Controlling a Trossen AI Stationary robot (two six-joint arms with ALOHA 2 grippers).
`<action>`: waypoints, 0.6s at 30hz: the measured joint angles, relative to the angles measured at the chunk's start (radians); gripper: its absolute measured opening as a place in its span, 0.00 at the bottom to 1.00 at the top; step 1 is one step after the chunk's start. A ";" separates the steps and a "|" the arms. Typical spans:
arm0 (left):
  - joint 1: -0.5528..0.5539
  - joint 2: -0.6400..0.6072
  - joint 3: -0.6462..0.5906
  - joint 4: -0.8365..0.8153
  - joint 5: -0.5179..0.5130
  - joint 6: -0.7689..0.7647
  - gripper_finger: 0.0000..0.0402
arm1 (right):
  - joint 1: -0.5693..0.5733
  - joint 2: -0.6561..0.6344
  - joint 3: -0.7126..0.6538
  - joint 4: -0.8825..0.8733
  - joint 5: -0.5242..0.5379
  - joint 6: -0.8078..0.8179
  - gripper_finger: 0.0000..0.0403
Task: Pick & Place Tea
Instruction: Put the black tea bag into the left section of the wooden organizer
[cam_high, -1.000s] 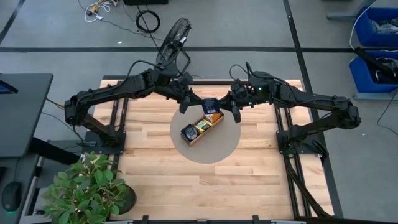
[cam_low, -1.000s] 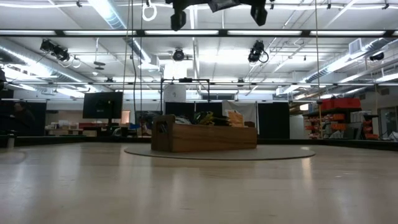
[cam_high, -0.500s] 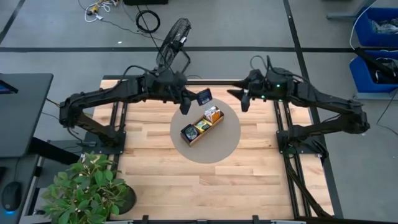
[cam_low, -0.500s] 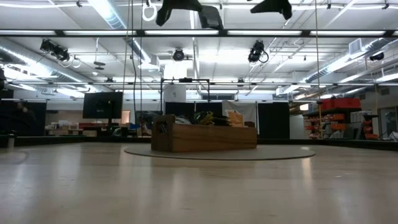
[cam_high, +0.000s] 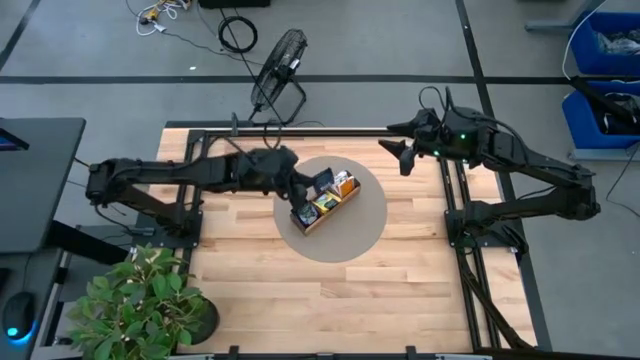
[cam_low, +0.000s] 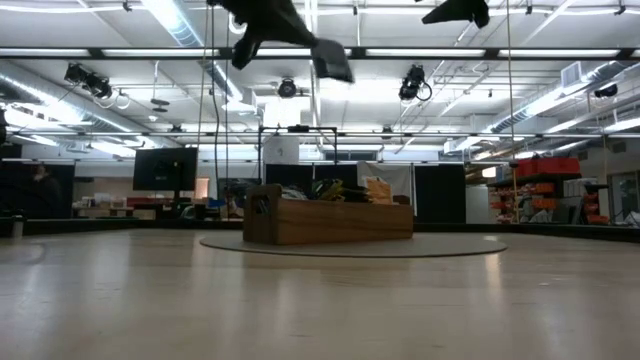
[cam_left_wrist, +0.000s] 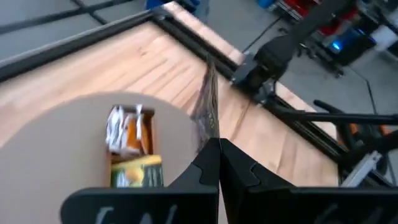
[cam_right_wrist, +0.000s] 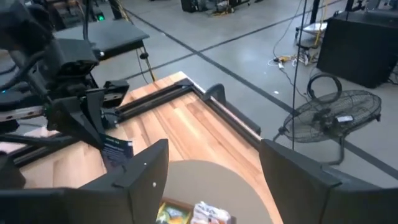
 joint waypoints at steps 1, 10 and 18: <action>-0.009 -0.004 -0.022 0.009 -0.019 -0.024 0.00 | 0.000 0.000 0.000 -0.009 0.000 0.000 0.65; -0.095 0.000 -0.194 0.035 -0.149 -0.181 0.00 | 0.000 0.001 0.000 -0.038 -0.001 -0.006 0.65; -0.142 0.000 -0.301 0.072 -0.268 -0.295 0.00 | 0.000 0.001 0.000 -0.064 -0.003 -0.007 0.65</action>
